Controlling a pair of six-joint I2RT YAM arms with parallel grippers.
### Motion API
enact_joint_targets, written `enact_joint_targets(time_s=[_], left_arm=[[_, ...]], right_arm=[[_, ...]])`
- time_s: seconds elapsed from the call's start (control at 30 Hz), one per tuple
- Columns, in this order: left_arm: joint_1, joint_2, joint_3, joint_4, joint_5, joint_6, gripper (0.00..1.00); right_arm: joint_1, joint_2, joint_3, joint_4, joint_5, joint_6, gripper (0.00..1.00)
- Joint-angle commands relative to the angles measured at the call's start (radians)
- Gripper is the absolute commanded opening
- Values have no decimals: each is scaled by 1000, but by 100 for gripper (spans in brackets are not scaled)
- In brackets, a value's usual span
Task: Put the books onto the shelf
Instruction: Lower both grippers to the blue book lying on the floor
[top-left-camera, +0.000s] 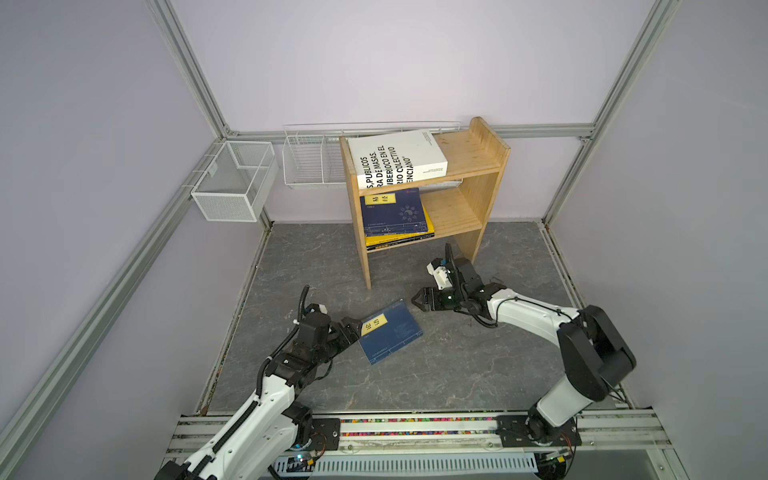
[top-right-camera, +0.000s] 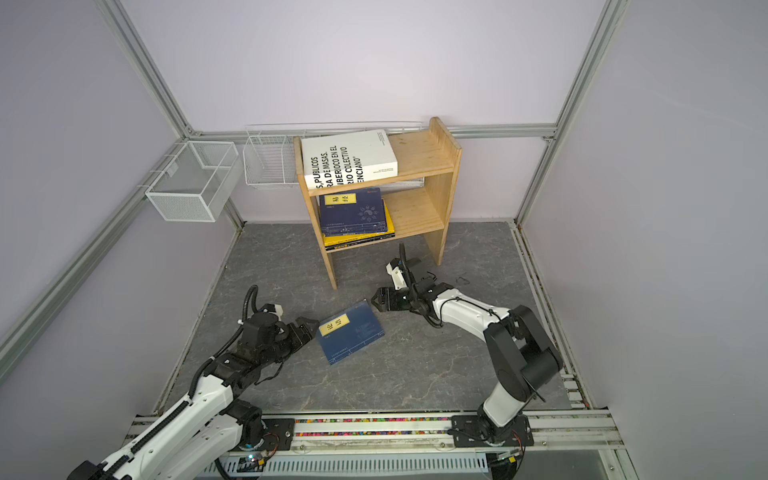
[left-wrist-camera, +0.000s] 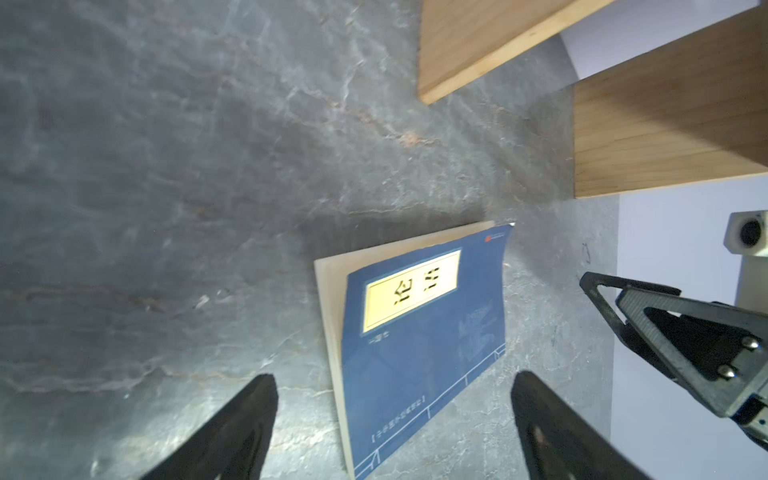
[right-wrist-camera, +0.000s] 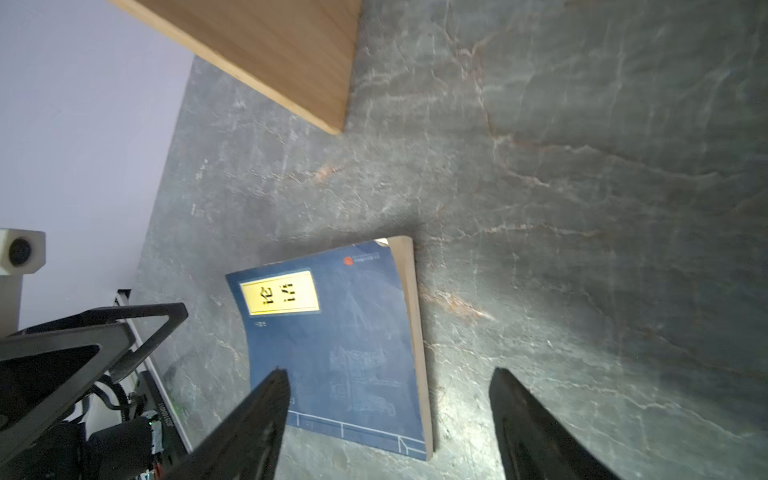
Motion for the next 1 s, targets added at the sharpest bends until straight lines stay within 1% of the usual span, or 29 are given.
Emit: enact_joint_targets(time_s=[0.0,0.13,0.23,0.3,0.4,0.53,0.73,0.97], left_arm=[[-4,-11,-39,77,-2,-98,88],[-4,49,-77,220,25,-64,88],[-4,124,-90,324,31,-32,87],[-4,183,-95,405,43,-21,86],[-4,255,-72,444,66,4,83],[-8,301,-64,538,83,14,81],[-10,286,-38,544,76,75,81],[-10,317,-24,561,166,165,80]], right_arm=[[20,63,-2,46,-27,22,77],[35,141,15,74,-48,5,74],[43,193,42,69,-72,12,70],[57,222,55,57,-68,16,65],[73,254,69,34,-53,16,57],[84,276,69,36,-40,24,54],[88,287,73,44,-36,39,52],[88,288,84,43,-53,33,51]])
